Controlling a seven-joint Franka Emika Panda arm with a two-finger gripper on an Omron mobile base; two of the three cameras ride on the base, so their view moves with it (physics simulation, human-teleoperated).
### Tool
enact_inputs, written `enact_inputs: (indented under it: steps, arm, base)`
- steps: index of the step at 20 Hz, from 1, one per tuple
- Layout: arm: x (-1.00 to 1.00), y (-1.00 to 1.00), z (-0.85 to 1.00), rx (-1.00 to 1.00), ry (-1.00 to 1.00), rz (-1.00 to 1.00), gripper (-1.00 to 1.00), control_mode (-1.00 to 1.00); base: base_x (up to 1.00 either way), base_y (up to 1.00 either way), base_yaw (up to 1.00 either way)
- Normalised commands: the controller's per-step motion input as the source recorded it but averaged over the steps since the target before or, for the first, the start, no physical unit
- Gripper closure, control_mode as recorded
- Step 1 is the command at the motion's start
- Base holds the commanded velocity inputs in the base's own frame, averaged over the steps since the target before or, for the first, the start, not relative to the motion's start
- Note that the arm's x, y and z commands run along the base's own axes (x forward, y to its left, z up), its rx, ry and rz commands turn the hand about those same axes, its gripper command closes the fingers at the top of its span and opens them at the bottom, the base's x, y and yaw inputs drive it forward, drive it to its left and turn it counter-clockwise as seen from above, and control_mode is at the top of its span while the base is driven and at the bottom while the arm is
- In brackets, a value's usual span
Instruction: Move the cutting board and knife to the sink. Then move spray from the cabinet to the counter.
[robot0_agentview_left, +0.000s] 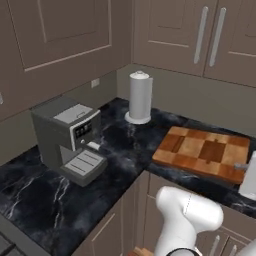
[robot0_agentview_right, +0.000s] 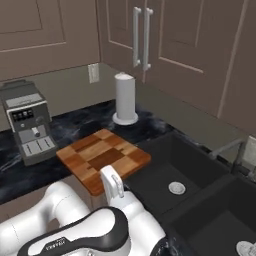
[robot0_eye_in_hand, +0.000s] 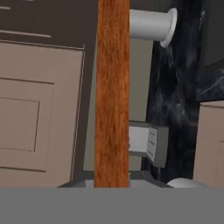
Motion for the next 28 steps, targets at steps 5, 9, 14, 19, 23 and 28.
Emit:
enact_inputs:
  steps: [5,9,14,19,23,28]
  arm:
    - [0.00,0.00,0.00,0.00,0.00,0.00,1.00,1.00]
    - [0.00,0.00,0.00,0.00,0.00,0.00,1.00,1.00]
    - [0.00,0.00,0.00,0.00,0.00,0.00,1.00,1.00]
    - [0.00,0.00,0.00,0.00,0.00,0.00,1.00,1.00]
    - [0.00,0.00,0.00,0.00,0.00,0.00,1.00,1.00]
    - [0.00,0.00,0.00,0.00,0.00,0.00,1.00,1.00]
  base:
    - [-0.47,0.04,-0.30]
    - [-0.38,-0.02,-0.34]
    - [-0.03,-0.01,-0.30]
    - [0.01,-0.10,-0.21]
    - [-0.01,-0.14,-0.32]
    - [-0.06,-0.10,-0.24]
